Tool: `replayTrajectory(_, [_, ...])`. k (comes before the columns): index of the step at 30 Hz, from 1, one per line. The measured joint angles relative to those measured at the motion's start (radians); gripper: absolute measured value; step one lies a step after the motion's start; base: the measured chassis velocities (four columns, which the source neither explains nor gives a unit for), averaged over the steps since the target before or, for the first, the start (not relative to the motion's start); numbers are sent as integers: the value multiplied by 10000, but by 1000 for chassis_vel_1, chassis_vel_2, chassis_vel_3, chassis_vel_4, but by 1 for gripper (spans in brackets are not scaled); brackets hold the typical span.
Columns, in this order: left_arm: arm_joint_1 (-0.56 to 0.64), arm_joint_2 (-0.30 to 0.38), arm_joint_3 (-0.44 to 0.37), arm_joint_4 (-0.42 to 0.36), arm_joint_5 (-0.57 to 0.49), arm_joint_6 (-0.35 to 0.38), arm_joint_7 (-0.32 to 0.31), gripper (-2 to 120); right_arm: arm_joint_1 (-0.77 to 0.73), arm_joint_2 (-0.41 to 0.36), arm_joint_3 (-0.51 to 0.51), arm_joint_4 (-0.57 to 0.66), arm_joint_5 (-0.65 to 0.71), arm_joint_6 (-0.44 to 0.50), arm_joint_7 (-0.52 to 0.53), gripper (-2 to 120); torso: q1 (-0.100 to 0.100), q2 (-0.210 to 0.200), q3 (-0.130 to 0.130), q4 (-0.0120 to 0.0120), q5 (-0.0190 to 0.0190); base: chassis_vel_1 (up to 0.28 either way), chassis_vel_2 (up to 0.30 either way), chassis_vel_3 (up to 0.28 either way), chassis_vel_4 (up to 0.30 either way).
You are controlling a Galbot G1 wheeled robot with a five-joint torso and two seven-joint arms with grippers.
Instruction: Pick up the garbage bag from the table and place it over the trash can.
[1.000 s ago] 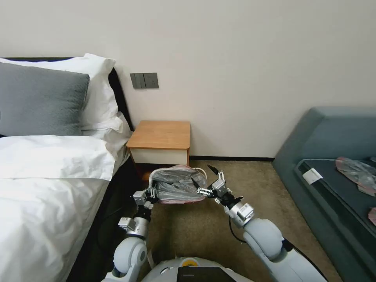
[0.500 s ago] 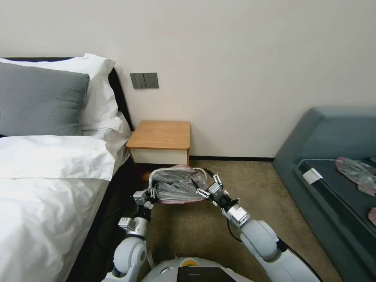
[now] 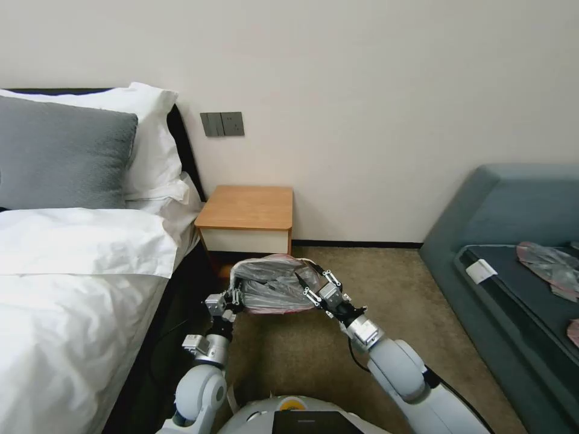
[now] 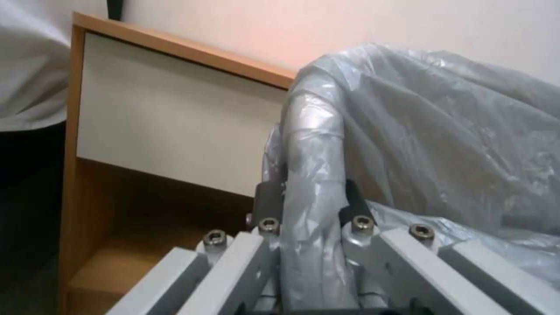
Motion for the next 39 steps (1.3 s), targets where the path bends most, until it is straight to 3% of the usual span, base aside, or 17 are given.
replayTrajectory(5, [0, 0, -2, 0, -7, -1, 20, 4, 24, 30, 0, -23, -3, -1, 118, 41, 0, 0, 0, 0, 0, 0, 0, 0, 0])
replayTrajectory(15, [29, -12, 8, -4, -8, 0, 33, 4, 27, 131, 2, -72, -122, -3, 275, 1, 0, 0, 0, 0, 0, 0, 0, 0, 0])
replayTrajectory(27, [92, -21, 17, -3, 23, -15, 48, 4, 51, 151, 163, 269, 297, -72, 455, 0, 0, 0, 0, -1, 0, 0, 0, 0, 0])
replayTrajectory(39, [179, -19, 32, -33, 61, -58, 159, 4, 283, 71, 720, 453, 2290, -1376, 1111, 0, 0, 0, 0, -1, 1, 0, 0, 0, 0])
